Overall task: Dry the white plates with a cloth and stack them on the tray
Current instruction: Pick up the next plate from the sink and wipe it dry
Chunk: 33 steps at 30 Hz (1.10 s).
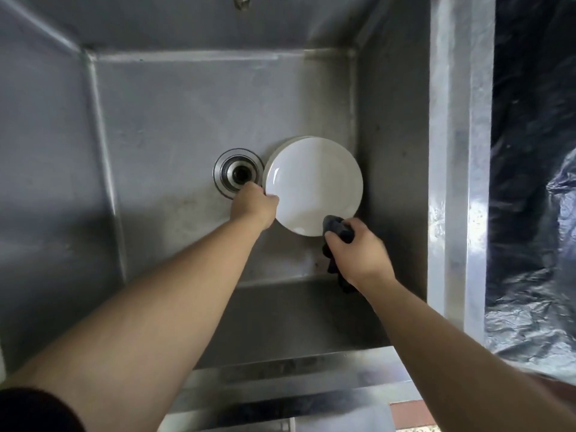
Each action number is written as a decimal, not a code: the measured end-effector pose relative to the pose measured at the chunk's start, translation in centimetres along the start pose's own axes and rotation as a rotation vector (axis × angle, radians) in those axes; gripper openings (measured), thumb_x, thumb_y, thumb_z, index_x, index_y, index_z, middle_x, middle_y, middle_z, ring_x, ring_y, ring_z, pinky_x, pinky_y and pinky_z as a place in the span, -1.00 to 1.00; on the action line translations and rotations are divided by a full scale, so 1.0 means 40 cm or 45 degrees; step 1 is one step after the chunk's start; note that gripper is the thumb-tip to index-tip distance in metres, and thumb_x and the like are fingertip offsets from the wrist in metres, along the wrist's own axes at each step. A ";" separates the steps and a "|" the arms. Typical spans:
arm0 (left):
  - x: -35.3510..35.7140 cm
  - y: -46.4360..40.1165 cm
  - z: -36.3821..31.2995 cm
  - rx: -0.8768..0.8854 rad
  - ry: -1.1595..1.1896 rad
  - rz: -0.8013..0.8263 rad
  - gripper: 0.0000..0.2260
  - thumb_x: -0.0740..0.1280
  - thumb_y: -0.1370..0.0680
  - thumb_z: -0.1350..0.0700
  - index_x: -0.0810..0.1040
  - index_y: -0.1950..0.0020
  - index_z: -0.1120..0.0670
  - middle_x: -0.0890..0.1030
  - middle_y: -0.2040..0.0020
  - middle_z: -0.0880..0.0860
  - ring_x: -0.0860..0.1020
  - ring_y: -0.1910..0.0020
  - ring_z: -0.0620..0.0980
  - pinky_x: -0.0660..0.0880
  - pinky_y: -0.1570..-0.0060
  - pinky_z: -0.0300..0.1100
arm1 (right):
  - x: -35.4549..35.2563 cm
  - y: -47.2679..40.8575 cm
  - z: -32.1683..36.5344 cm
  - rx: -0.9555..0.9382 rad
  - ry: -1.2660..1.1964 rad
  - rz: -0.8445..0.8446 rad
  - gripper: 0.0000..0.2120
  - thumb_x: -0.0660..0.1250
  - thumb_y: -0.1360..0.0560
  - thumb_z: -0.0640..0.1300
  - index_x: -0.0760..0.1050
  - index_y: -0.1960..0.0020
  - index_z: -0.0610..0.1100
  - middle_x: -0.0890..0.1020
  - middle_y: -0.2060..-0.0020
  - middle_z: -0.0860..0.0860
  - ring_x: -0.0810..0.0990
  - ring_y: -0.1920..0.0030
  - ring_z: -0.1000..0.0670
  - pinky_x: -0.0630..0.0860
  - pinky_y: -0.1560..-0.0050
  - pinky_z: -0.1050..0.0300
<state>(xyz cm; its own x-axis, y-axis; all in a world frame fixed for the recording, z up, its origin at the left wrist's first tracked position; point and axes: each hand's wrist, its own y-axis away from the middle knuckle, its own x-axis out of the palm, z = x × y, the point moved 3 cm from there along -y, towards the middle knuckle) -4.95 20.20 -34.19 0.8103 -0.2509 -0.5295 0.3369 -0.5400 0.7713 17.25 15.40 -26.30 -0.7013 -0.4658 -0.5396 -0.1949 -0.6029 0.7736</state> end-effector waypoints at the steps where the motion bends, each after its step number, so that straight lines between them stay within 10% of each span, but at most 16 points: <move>1: 0.002 -0.004 0.000 -0.013 0.011 -0.003 -0.86 0.36 -0.50 0.13 0.60 0.08 0.21 0.58 0.27 0.08 0.53 0.27 0.16 0.40 0.34 -0.15 | -0.001 0.001 -0.001 0.005 -0.029 0.000 -0.73 0.32 -0.58 0.16 0.50 -0.25 0.14 0.70 0.24 0.12 0.64 0.41 0.21 0.42 0.60 0.28; 15: 0.008 -0.007 0.011 -0.121 0.125 -0.108 -0.92 0.38 -0.51 0.20 0.60 0.18 0.14 0.65 0.23 0.08 0.62 0.16 0.19 0.63 0.11 -0.04 | 0.008 0.041 -0.010 0.034 -0.150 0.011 -0.73 0.31 -0.57 0.16 0.51 -0.24 0.16 0.72 0.25 0.03 0.70 0.37 -0.05 0.54 0.52 0.14; 24: 0.036 0.045 0.037 -0.240 0.526 -0.057 -0.90 0.26 -0.54 0.15 0.49 -0.01 -0.02 0.58 0.04 -0.01 0.59 0.13 0.11 0.55 0.21 -0.12 | -0.001 0.070 -0.016 0.023 -0.185 -0.040 -0.95 0.31 -0.58 0.17 0.44 0.02 0.26 0.69 0.34 0.19 0.68 0.41 0.14 0.56 0.53 0.18; 28: 0.036 0.075 0.044 -0.291 0.760 -0.027 -0.92 0.21 -0.59 0.14 0.45 -0.02 -0.03 0.57 0.00 -0.03 0.62 0.04 0.11 0.69 -0.02 0.20 | -0.004 0.090 -0.014 0.042 -0.191 -0.051 -0.91 0.32 -0.59 0.17 0.43 0.06 0.26 0.66 0.34 0.31 0.67 0.40 0.20 0.50 0.58 0.25; 33: 0.025 0.097 0.033 -0.282 0.918 0.077 -0.81 0.28 -0.60 0.23 0.44 -0.09 -0.06 0.57 -0.08 -0.06 0.62 -0.04 0.03 0.69 0.14 -0.01 | -0.008 0.112 -0.013 0.055 -0.165 -0.082 -0.88 0.33 -0.60 0.18 0.43 -0.09 0.24 0.68 0.37 0.15 0.66 0.41 0.24 0.46 0.59 0.29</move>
<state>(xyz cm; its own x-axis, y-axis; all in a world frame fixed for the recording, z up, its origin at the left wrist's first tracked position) -3.47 16.78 -32.22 0.9177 0.3538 -0.1806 0.3086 -0.3488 0.8849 16.96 12.54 -22.82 -0.7687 -0.3377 -0.5432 -0.2697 -0.5989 0.7540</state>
